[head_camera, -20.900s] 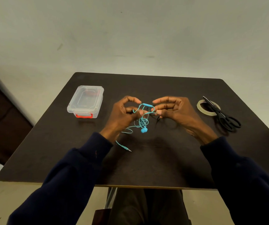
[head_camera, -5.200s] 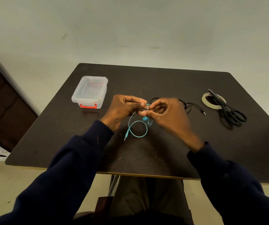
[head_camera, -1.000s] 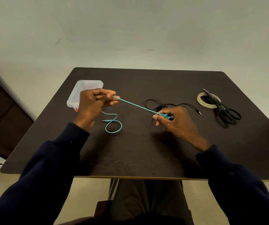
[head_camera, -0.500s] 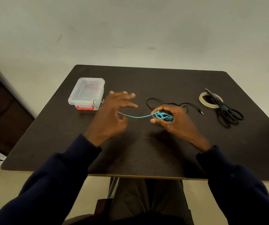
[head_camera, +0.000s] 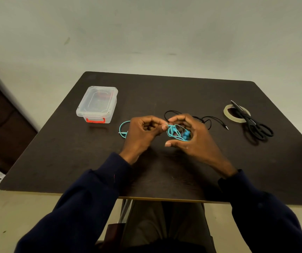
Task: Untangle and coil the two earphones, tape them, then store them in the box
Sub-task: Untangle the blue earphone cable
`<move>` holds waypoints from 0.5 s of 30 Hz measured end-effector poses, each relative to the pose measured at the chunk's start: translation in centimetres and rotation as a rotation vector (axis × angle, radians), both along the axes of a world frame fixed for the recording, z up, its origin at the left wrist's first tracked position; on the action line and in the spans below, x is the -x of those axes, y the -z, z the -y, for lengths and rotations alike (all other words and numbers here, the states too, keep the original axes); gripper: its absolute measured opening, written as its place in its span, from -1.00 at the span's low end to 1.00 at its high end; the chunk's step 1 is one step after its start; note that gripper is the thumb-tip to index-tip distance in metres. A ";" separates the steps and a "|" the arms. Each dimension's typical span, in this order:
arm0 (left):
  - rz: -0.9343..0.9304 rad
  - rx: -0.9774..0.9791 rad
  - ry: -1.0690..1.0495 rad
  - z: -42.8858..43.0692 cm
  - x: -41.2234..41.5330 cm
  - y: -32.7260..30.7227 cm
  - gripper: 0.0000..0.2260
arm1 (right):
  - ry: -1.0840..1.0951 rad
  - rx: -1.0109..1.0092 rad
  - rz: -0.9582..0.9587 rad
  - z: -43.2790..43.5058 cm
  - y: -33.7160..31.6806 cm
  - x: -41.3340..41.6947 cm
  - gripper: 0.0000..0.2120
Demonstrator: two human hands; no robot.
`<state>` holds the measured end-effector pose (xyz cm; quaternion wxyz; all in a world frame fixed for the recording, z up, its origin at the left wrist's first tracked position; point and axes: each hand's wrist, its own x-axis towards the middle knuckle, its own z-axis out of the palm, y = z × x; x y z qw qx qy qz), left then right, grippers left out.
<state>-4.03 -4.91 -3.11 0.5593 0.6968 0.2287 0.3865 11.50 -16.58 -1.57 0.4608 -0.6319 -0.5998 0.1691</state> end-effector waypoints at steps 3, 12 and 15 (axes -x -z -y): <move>0.023 0.019 0.004 -0.4 0.2 0.4 -0.87 | -0.046 -0.057 -0.098 0.6 -0.2 -0.4 -0.69; 0.063 0.043 -0.044 0.1 0.0 0.8 -0.87 | 0.104 -0.162 0.056 0.1 0.2 -0.5 -0.86; 0.070 0.051 -0.068 0.4 -0.1 0.8 -0.85 | 0.138 -0.174 0.116 -0.1 0.3 -0.3 -0.87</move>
